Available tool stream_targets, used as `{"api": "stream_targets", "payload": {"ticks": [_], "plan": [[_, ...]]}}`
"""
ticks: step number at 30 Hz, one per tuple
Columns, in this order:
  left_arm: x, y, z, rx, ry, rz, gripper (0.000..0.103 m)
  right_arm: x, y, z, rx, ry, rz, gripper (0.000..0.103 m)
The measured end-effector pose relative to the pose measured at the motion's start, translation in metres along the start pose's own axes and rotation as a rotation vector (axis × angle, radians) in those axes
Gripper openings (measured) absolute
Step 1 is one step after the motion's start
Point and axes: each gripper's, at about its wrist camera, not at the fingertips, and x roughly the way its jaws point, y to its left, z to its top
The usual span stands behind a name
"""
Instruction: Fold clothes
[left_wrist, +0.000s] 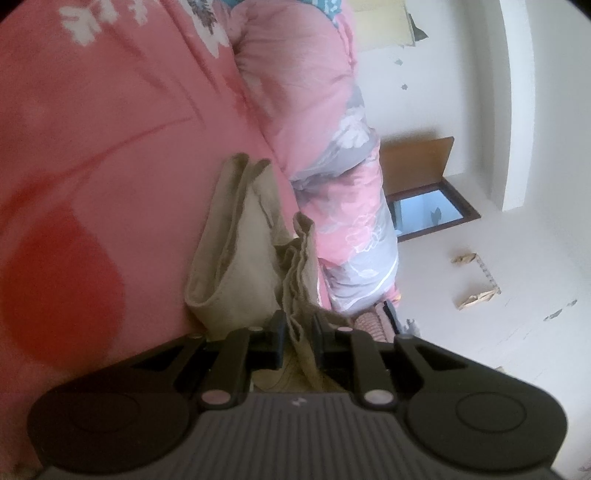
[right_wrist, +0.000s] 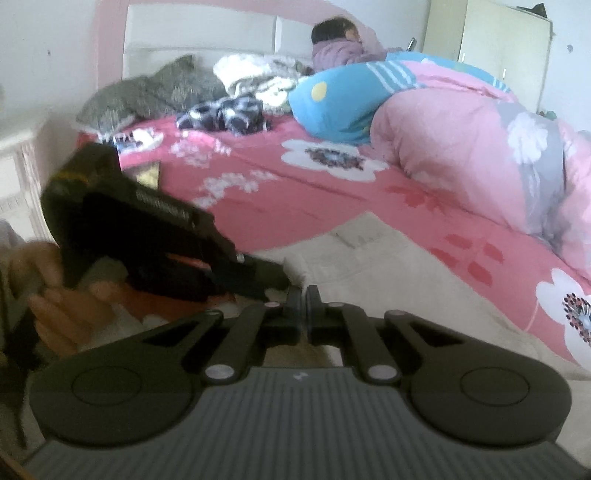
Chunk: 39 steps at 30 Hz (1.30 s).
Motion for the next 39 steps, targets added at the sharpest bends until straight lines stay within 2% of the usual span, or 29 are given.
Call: {"api": "stream_targets", "payload": {"ticks": [4,9,11,15,20,25,28,33,36,39], "plan": [[0.0,0.003,0.001,-0.025,-0.004,-0.02,0.02,0.003,0.007,-0.004,-0.037,0.012,-0.019,0.003],[0.0,0.002,0.001,-0.029,-0.009,-0.041,0.029,0.003,0.013,-0.007,-0.062,0.029,-0.003,0.009],[0.001,0.0,0.001,-0.026,-0.01,-0.048,0.037,0.001,0.014,-0.008,-0.056,0.024,0.022,0.021],[0.005,-0.012,0.001,0.037,-0.001,-0.015,0.042,-0.007,0.008,-0.01,0.012,0.006,0.077,0.031],[0.013,-0.029,0.001,0.133,0.014,0.082,0.032,-0.02,-0.027,-0.013,0.249,-0.027,0.131,0.043],[0.019,-0.04,0.002,0.209,0.033,0.181,0.013,-0.034,-0.076,-0.018,0.551,-0.082,0.163,0.043],[0.022,-0.05,-0.002,0.27,0.015,0.226,0.011,-0.033,-0.098,-0.02,0.686,-0.092,0.17,0.045],[0.024,-0.081,-0.022,0.494,-0.047,0.302,0.009,-0.016,-0.118,-0.009,0.802,-0.019,0.164,0.054],[0.027,-0.1,-0.032,0.629,-0.075,0.309,0.009,-0.005,-0.127,0.006,0.826,0.04,0.143,0.06],[0.029,-0.112,-0.041,0.724,-0.088,0.299,0.008,0.007,-0.132,0.025,0.791,0.098,0.105,0.071]]}}
